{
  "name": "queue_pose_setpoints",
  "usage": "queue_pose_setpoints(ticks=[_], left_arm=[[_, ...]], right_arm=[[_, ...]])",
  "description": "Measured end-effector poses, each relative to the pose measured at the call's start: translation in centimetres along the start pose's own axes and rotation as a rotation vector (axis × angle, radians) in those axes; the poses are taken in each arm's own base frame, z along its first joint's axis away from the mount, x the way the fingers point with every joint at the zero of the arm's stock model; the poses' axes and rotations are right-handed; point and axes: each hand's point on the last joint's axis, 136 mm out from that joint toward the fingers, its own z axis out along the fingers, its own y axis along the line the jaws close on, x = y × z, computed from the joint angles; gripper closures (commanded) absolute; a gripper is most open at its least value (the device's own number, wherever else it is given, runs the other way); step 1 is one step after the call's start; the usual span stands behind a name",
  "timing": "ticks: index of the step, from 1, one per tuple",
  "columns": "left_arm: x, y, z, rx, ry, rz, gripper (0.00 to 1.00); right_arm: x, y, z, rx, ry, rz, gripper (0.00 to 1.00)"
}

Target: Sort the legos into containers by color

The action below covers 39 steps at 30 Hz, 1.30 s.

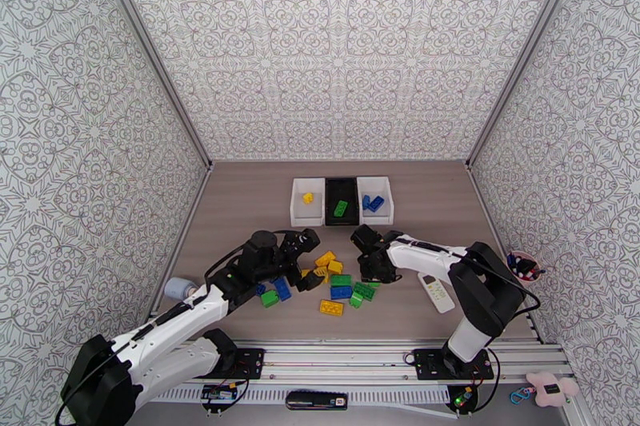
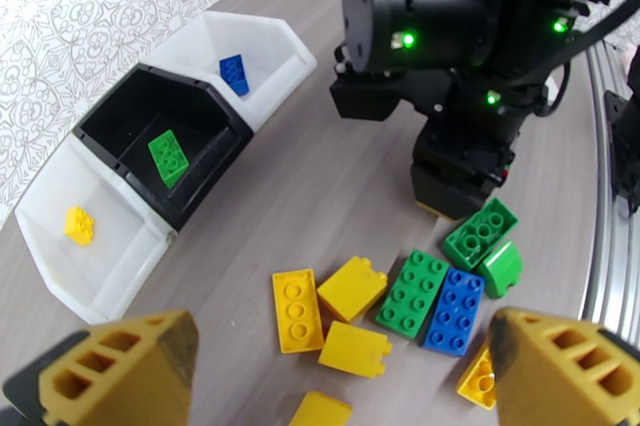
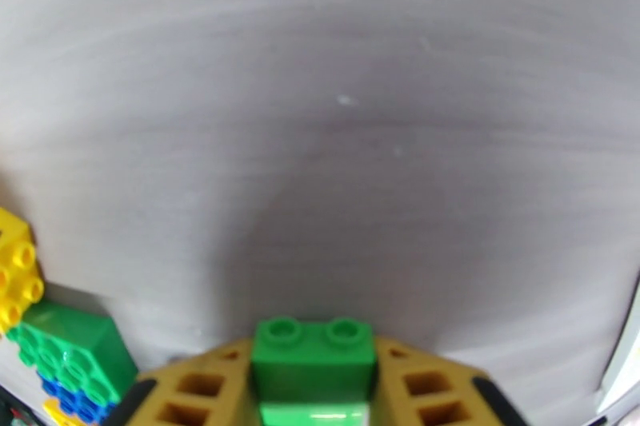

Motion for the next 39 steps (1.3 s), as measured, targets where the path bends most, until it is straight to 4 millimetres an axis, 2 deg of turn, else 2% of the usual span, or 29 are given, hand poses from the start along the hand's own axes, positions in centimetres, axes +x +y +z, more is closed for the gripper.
queue_pose_setpoints(ticks=[6,10,14,18,21,30,34,39], left_arm=[[0.4,-0.1,-0.1,-0.003,-0.003,-0.001,0.0],[0.7,-0.1,-0.2,-0.013,0.0,-0.005,0.0],[0.5,0.5,-0.3,-0.038,-0.011,-0.033,0.0],[-0.2,1.2,-0.4,-0.067,-0.039,-0.074,0.0],[-0.6,1.8,-0.3,-0.096,-0.057,-0.093,0.0],[-1.0,4.3,-0.7,-0.212,-0.084,-0.158,0.0],[-0.9,4.6,-0.8,-0.226,-0.082,-0.173,0.0],[-0.9,5.0,-1.5,-0.254,-0.082,-0.183,0.0]], right_arm=[[-0.5,-0.1,-0.6,0.014,-0.023,-0.023,0.73],[-2.7,1.1,-2.2,-0.008,-0.084,-0.048,0.74],[-6.3,2.6,-4.8,-0.057,-0.178,-0.053,0.74],[-11.3,4.3,-7.5,-0.103,-0.288,-0.044,0.74],[-15.1,6.0,-8.6,-0.124,-0.358,-0.053,0.74],[-23.6,9.6,-8.4,-0.123,-0.482,-0.124,0.74],[-26.3,10.8,-7.7,-0.123,-0.514,-0.138,0.73],[-28.7,12.2,-7.0,-0.125,-0.545,-0.159,0.63]])
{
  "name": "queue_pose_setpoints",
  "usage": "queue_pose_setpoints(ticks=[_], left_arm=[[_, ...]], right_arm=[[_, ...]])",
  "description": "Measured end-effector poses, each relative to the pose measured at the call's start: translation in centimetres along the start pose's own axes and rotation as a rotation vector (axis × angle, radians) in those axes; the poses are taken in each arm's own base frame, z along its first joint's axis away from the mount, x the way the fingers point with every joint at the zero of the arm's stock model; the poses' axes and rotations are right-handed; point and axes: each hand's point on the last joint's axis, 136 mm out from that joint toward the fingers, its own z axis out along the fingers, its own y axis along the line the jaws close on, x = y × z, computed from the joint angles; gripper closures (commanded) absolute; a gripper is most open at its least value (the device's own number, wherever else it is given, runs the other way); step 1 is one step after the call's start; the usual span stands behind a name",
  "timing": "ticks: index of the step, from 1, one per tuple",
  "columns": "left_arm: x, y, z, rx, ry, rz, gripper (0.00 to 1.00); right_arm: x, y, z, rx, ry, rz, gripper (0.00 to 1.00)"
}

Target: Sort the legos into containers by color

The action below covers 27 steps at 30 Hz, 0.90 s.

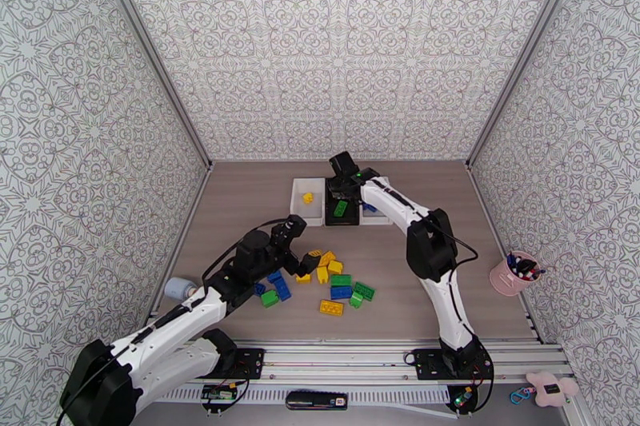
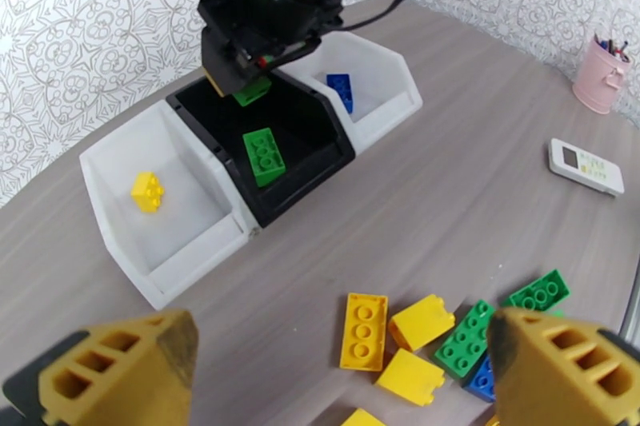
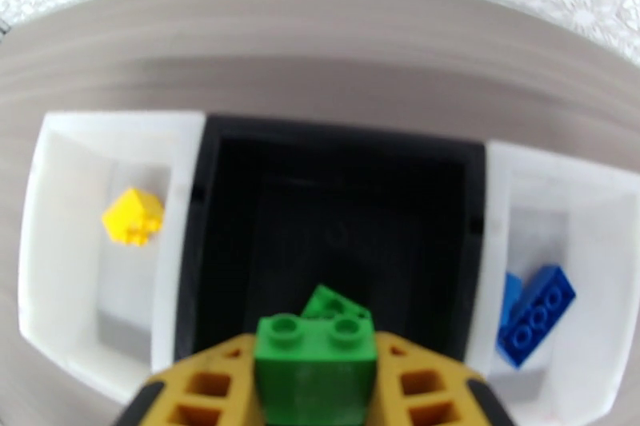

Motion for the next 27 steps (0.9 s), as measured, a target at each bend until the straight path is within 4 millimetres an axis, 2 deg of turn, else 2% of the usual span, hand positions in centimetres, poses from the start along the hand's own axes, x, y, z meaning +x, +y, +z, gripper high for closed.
queue_pose_setpoints(ticks=[4,8,12,17,21,24,27], left_arm=[[0.2,0.8,-0.6,-0.046,0.011,-0.035,0.0],[1.0,2.2,-1.2,-0.119,0.057,-0.117,0.0],[1.8,4.9,-2.1,-0.243,0.137,-0.265,0.0],[3.1,7.0,-2.9,-0.373,0.244,-0.431,0.0],[6.2,7.8,-3.7,-0.464,0.393,-0.584,0.0],[8.8,8.0,-4.4,-0.528,0.513,-0.689,0.0],[10.9,7.9,-4.8,-0.575,0.613,-0.762,0.01]], right_arm=[[-0.4,0.0,0.0,0.005,-0.007,-0.023,0.44],[-0.3,-0.1,-0.3,0.004,-0.008,-0.031,0.3],[1.4,-1.0,-2.2,-0.004,-0.002,-0.043,0.17],[2.1,-1.6,-7.0,-0.055,-0.064,-0.07,0.1],[2.3,-0.8,-10.2,-0.109,-0.126,-0.119,0.08],[3.4,0.1,-11.2,-0.145,-0.128,-0.157,0.08],[5.0,0.4,-11.2,-0.166,-0.101,-0.182,0.07]])
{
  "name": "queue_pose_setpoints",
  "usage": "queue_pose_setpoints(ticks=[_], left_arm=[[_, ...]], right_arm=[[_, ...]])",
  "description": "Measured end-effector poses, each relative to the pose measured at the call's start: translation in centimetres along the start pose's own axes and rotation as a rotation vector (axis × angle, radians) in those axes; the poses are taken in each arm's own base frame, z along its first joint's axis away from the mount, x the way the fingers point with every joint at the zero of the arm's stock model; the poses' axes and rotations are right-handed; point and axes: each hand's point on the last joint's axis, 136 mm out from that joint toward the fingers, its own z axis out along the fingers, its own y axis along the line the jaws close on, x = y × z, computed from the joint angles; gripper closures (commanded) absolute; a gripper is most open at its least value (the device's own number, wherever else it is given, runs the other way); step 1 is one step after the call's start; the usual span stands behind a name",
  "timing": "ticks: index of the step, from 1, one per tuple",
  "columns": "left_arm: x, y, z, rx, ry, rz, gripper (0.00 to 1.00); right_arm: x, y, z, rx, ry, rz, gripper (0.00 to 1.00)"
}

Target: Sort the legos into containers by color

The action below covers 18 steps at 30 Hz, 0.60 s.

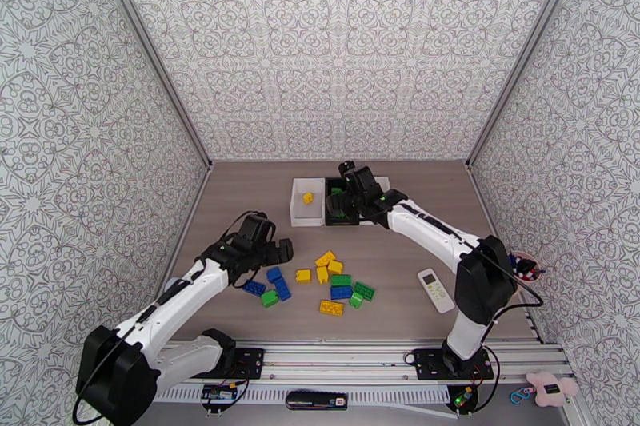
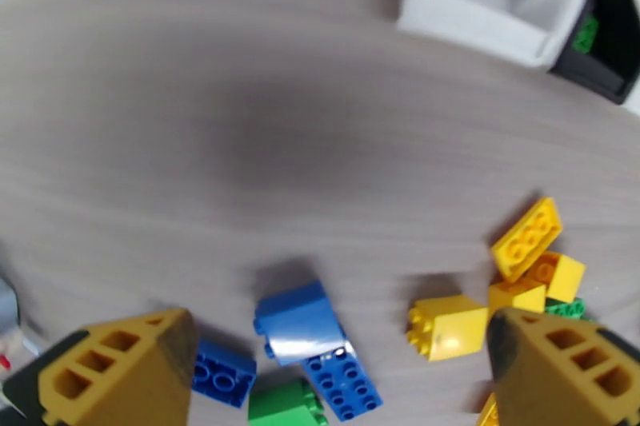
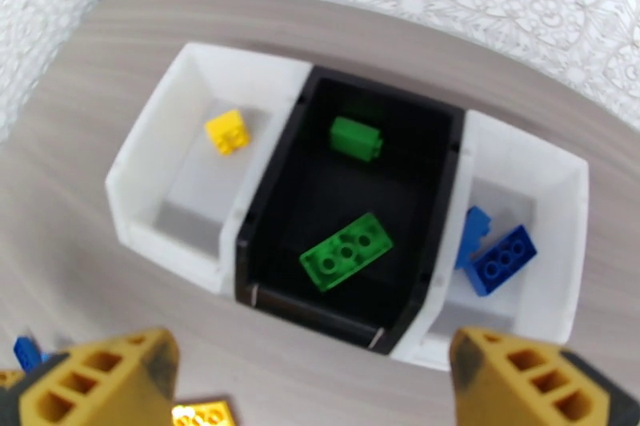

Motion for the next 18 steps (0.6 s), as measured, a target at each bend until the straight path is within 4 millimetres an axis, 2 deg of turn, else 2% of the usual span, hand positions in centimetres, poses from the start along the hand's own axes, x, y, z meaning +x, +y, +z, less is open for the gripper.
queue_pose_setpoints(ticks=[6,11,18], left_arm=[[2.1,1.4,1.8,-0.084,0.153,-0.077,0.05],[2.8,1.7,3.0,-0.122,0.23,-0.11,0.22],[4.0,2.0,4.3,-0.156,0.305,-0.108,0.3]], right_arm=[[2.4,-0.1,0.5,-0.006,0.053,-0.008,0.07],[2.7,-0.1,0.4,-0.013,0.058,-0.007,0.07],[2.9,-0.1,0.0,-0.018,0.057,-0.006,0.07]])
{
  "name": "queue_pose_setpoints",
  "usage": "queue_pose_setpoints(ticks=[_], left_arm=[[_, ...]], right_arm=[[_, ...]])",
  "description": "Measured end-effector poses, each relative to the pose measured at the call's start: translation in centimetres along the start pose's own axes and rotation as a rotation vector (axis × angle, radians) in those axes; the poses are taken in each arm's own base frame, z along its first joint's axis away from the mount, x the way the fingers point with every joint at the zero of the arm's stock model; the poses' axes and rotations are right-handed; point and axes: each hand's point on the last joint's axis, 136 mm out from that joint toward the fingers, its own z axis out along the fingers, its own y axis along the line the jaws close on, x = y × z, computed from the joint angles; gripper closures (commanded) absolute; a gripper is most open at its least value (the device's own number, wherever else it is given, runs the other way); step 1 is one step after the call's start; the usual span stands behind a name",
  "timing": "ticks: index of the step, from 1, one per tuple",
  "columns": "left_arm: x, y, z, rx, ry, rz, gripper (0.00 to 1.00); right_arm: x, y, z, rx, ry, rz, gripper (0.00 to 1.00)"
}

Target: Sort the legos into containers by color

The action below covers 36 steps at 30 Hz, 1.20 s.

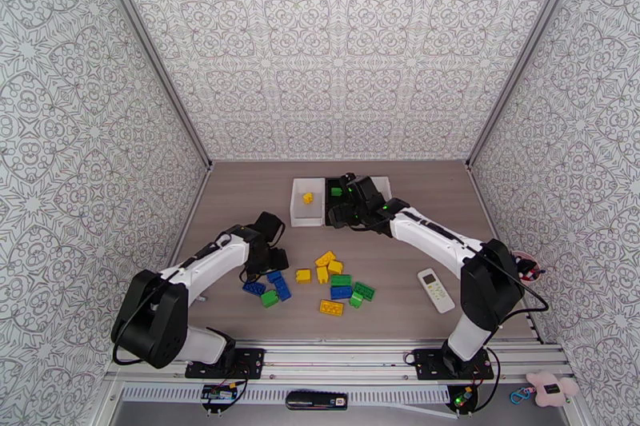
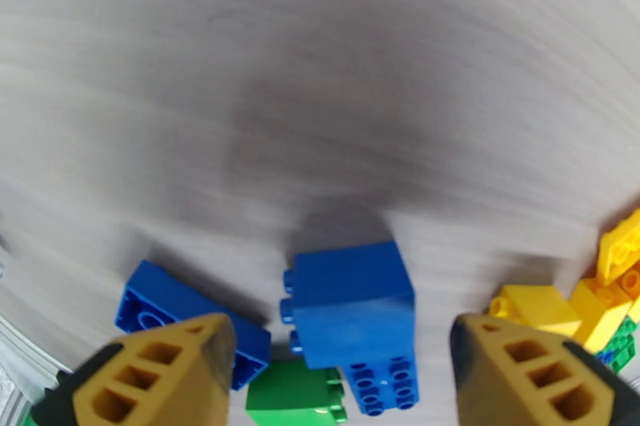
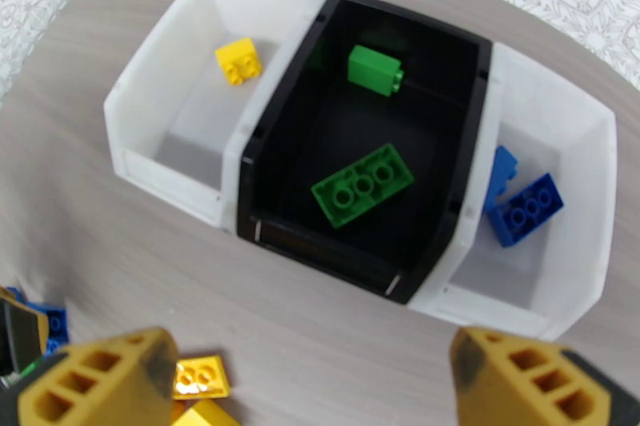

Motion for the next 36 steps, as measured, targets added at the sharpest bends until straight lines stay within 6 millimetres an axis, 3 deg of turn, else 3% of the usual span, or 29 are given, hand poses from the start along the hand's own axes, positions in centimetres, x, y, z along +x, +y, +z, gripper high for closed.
queue_pose_setpoints(ticks=[11,18,24,31,36], left_arm=[[0.6,0.4,1.5,-0.037,0.051,0.0,0.43],[0.8,0.3,1.7,-0.035,0.065,0.0,0.58],[0.4,-0.3,1.3,-0.023,0.052,0.012,0.59],[-1.6,-3.1,-1.0,0.065,-0.033,0.073,0.6],[-4.0,-7.0,-3.4,0.204,-0.141,0.141,0.6]], right_arm=[[0.6,-0.1,0.0,0.002,0.01,0.009,0.07],[0.5,-0.2,-0.6,0.0,0.001,0.024,0.07],[0.4,-0.3,-1.5,-0.004,-0.014,0.042,0.07],[-0.3,-0.3,-3.5,-0.02,-0.071,0.082,0.07],[-0.2,-0.4,-4.7,-0.029,-0.1,0.108,0.07]])
